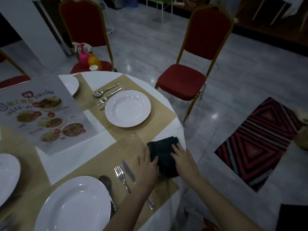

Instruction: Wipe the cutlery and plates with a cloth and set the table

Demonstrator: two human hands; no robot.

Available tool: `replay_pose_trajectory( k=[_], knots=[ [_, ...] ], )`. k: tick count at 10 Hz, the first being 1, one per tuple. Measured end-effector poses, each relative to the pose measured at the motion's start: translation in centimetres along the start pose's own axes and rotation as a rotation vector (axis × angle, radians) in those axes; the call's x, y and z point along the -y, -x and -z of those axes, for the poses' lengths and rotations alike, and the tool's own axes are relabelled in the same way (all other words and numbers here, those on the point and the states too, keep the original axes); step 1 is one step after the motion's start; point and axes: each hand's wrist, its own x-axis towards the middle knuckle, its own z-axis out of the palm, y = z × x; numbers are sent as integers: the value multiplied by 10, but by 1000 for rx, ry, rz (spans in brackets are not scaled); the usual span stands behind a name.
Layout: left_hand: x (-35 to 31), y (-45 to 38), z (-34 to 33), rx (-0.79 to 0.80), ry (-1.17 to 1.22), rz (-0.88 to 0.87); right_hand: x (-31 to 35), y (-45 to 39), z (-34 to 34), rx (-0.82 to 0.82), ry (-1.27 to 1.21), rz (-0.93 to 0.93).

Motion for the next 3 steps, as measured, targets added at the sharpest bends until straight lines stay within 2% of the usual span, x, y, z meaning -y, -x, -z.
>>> replay_pose_trajectory(
  k=[1, 2, 3],
  knots=[
    [5, 2, 6, -31, 29, 17, 5, -5, 0, -46, 87, 10],
    [32, 9, 22, -143, 47, 67, 24, -15, -1, -141, 13, 105],
    [69, 23, 34, -207, 122, 165, 55, -28, 7, -144, -129, 259]
  ],
)
